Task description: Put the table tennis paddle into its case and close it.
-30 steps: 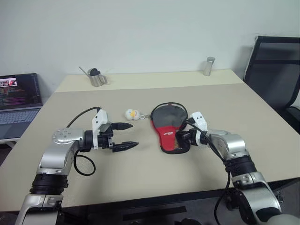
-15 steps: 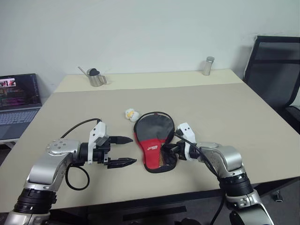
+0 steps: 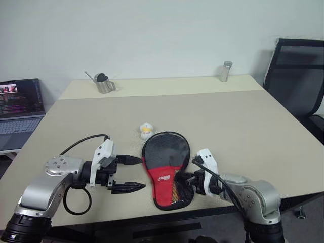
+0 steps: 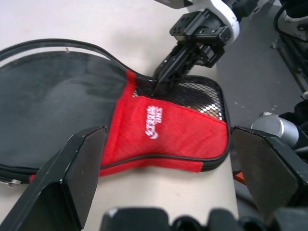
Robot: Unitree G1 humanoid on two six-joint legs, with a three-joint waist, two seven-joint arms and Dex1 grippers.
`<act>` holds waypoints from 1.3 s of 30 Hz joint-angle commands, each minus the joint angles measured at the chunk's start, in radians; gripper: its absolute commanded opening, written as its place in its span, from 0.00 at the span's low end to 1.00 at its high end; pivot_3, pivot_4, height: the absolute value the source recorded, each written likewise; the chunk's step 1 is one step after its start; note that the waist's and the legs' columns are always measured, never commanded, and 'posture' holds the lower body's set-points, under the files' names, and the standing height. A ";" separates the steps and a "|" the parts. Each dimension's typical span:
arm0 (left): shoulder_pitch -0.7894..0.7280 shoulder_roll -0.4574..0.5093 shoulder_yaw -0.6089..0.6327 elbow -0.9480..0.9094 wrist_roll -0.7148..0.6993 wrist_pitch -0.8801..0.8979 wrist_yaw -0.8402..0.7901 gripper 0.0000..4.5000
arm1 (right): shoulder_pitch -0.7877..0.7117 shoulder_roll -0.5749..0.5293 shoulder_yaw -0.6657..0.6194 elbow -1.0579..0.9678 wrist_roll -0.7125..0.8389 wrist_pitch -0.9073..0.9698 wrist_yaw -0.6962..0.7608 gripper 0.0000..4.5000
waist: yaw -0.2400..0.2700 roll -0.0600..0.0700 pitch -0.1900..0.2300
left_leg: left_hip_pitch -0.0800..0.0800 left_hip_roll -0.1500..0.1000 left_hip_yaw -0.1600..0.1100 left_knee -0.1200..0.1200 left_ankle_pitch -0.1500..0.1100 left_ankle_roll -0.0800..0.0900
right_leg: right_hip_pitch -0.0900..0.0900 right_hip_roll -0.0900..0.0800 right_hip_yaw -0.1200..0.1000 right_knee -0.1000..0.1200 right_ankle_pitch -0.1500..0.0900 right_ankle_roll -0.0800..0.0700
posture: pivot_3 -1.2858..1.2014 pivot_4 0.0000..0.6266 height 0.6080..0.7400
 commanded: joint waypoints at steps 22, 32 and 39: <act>-0.019 -0.006 0.005 -0.008 -0.006 -0.041 0.016 1.00 | 0.064 -0.137 -0.005 -0.237 0.031 0.025 -0.065 0.69 | 0.004 0.000 0.000 | -0.001 -0.001 0.000 0.000 -0.001 -0.001 | 0.000 0.000 0.000 -0.003 0.000 0.000 | 0.52 0.24 1.00; -0.082 -0.084 0.060 0.093 0.005 -0.058 0.178 1.00 | -0.130 -0.267 -0.011 -0.179 0.127 -0.175 0.101 0.99 | 0.002 -0.001 0.000 | -0.001 0.001 -0.001 0.000 -0.001 -0.001 | 0.000 0.001 -0.001 -0.003 0.000 0.000 | 0.52 0.24 1.00; -0.163 -0.147 0.084 0.218 0.062 -0.127 0.312 1.00 | -0.196 -0.190 0.237 0.095 0.013 -0.442 0.107 0.99 | 0.001 -0.001 0.000 | -0.001 0.000 0.000 -0.001 -0.001 -0.001 | 0.000 0.002 0.000 -0.003 0.000 0.000 | 0.52 0.24 1.00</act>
